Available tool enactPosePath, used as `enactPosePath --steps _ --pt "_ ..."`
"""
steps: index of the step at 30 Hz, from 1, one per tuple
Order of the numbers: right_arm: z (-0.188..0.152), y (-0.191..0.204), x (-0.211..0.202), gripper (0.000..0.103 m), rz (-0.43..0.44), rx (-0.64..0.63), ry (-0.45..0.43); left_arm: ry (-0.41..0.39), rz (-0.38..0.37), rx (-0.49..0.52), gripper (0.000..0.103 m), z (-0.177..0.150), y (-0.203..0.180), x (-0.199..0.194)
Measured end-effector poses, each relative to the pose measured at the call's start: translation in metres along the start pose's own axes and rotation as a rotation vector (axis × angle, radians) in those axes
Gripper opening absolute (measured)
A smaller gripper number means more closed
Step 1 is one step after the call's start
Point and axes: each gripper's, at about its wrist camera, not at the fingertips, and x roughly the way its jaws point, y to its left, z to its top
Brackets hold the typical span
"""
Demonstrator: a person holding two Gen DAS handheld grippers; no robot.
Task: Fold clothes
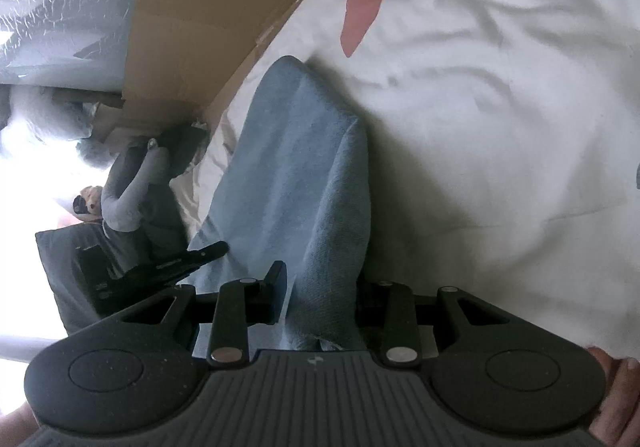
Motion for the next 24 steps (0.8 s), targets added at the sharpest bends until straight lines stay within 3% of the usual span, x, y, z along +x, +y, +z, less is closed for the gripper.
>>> enactPosePath --steps 10,24 --pt "0.007 -0.004 0.009 0.034 -0.011 -0.008 0.02 -0.002 0.01 0.015 0.003 0.008 0.002 0.009" --pt "0.027 0.007 0.032 0.034 -0.063 -0.097 0.133 0.164 -0.046 0.093 0.015 -0.035 0.013 -0.021"
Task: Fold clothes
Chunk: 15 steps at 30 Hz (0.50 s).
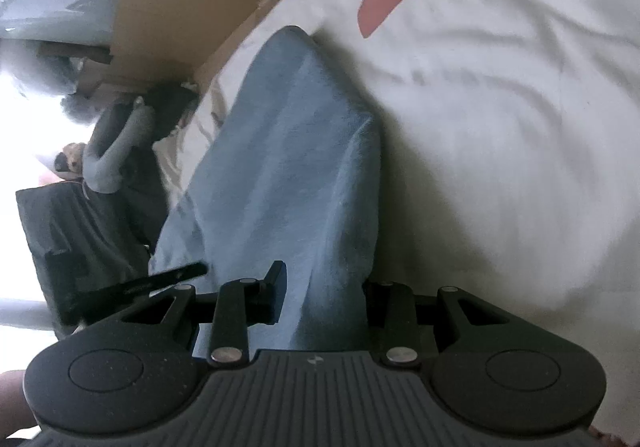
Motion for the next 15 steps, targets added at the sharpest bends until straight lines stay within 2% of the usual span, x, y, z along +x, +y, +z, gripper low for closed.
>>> enactPosePath --steps 4,5,8,12,15 --pt "0.001 0.004 0.001 0.033 -0.009 -0.017 0.01 -0.03 0.008 0.033 0.018 -0.009 0.013 -0.025" --pt "0.0 0.005 0.001 0.029 -0.013 -0.021 0.008 -0.044 0.008 0.046 0.02 -0.011 0.016 -0.032" --pt "-0.001 0.008 0.0 0.016 -0.039 -0.019 -0.003 -0.091 0.009 0.076 0.033 -0.019 0.027 -0.051" --pt "-0.007 0.024 -0.005 0.01 -0.093 -0.059 -0.031 -0.145 -0.031 -0.033 0.036 -0.036 0.058 -0.073" --pt "-0.014 0.047 -0.011 0.009 -0.122 -0.111 -0.063 -0.182 -0.046 -0.07 0.036 -0.048 0.078 -0.083"
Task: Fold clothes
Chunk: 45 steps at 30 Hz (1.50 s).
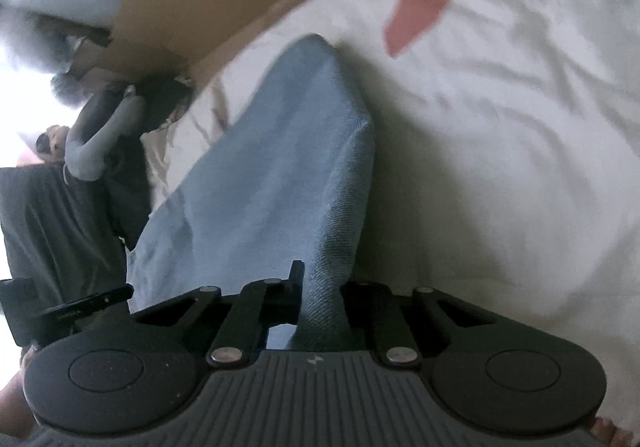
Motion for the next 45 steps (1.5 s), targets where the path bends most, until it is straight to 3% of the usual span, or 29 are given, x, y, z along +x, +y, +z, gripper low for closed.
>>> enactPosePath --steps 5,11,13,20,24,34,40,45 --pt "0.0 0.048 -0.013 0.008 -0.073 -0.114 -0.011 -0.041 0.005 -0.014 0.037 -0.012 0.018 -0.015" --pt "0.001 0.114 -0.025 0.008 -0.154 -0.273 0.01 -0.065 -0.039 -0.058 0.038 -0.02 0.04 -0.026" --pt "0.003 0.136 -0.024 0.008 -0.191 -0.334 0.035 -0.069 -0.049 -0.085 0.049 -0.02 0.049 -0.028" --pt "0.002 0.207 -0.016 0.008 -0.299 -0.479 0.104 -0.108 -0.057 -0.132 0.062 -0.02 0.073 -0.036" --pt "-0.009 0.253 -0.014 0.008 -0.343 -0.577 0.131 -0.106 -0.08 -0.211 0.062 -0.026 0.091 -0.029" --pt "-0.04 0.348 0.019 0.008 -0.41 -0.809 0.189 -0.058 -0.15 -0.283 0.06 -0.05 0.123 -0.008" --pt "-0.07 0.38 0.032 0.008 -0.415 -0.868 0.176 -0.049 -0.201 -0.296 0.054 -0.061 0.129 0.003" --pt "-0.09 0.391 0.041 0.008 -0.397 -0.838 0.138 -0.056 -0.228 -0.315 0.049 -0.066 0.133 0.005"
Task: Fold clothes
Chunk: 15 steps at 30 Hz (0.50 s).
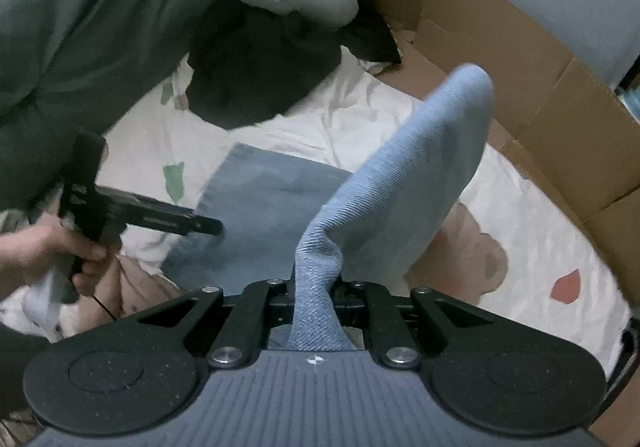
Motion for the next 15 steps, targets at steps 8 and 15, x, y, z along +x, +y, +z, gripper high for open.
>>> enactPosePath --steps 8,15 --pt "-0.006 0.026 0.012 0.008 0.035 0.104 -0.064 -0.007 -0.019 -0.031 0.038 -0.002 0.009 -0.001" --pt "-0.016 0.053 0.035 0.008 0.069 0.12 -0.079 -0.023 -0.04 -0.064 0.03 -0.004 0.018 -0.001"
